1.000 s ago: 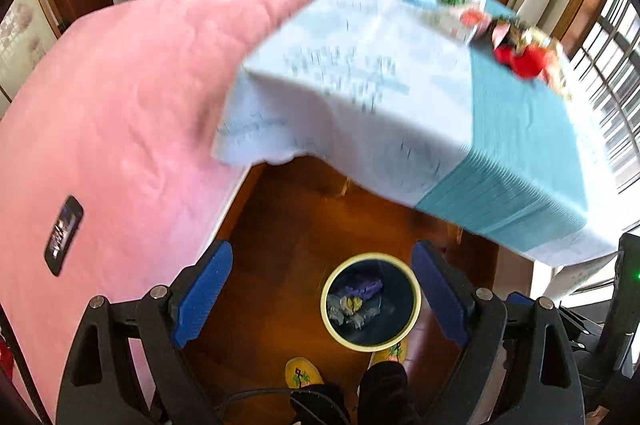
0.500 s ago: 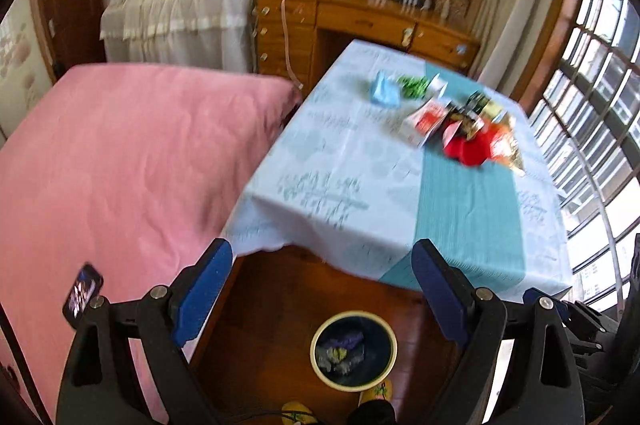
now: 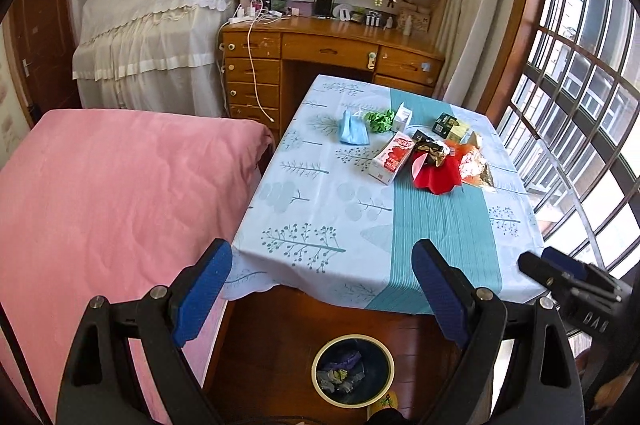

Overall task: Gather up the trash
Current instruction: 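Raise both tools back toward the table, then grasp the red paper with the right tool while the left tool grasps the strawberry milk carton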

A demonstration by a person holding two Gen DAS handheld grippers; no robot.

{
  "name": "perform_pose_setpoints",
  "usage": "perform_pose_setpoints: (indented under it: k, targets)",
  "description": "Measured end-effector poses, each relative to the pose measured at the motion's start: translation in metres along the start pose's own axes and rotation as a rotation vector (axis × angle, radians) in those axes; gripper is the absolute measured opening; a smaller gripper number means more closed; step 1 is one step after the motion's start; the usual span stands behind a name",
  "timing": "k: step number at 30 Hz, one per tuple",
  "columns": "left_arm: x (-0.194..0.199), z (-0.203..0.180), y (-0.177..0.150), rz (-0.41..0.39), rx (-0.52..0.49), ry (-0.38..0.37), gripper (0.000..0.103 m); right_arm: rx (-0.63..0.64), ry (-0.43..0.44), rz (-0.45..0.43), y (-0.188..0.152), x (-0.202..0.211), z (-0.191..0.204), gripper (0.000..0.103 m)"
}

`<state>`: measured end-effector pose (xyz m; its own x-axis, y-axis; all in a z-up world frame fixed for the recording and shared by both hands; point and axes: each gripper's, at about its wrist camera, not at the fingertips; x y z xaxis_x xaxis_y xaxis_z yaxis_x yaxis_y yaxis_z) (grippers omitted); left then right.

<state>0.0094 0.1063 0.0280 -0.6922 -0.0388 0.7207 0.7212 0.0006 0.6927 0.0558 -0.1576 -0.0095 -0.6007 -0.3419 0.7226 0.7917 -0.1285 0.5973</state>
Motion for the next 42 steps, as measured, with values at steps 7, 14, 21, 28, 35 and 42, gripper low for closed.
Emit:
perform_pose_setpoints:
  k: [7,14,21,28,35,42]
  targets:
    - [-0.019,-0.003,0.012,0.024,0.004,0.042,0.09,-0.035,-0.023,-0.024,0.023,-0.01,-0.03,0.067]
    - [-0.065,-0.025,0.05,0.07,0.042,0.105,0.09,-0.05,0.002,0.023,0.067,-0.058,-0.079,0.067]
    - [-0.145,-0.08,0.103,0.196,0.028,0.083,0.09,-0.037,0.073,0.125,0.125,-0.116,-0.125,0.067]
    - [-0.226,-0.121,0.135,0.305,-0.008,0.1,0.09,-0.006,0.093,0.269,0.158,-0.19,-0.155,0.067]
    - [-0.293,-0.136,0.15,0.413,-0.074,0.148,0.09,0.004,0.092,0.387,0.164,-0.263,-0.16,0.067]
    - [-0.343,-0.141,0.155,0.507,-0.135,0.149,0.09,0.033,0.116,0.439,0.161,-0.298,-0.147,0.048]
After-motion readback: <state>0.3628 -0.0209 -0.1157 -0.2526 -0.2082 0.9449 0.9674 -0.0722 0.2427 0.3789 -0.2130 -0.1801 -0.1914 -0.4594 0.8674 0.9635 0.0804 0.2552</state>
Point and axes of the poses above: each gripper's, at about its wrist camera, not at the fingertips, and x roughly against the way its jaws point, z to its left, y to its top, and after that the axes turned 10 degrees about -x, right-handed
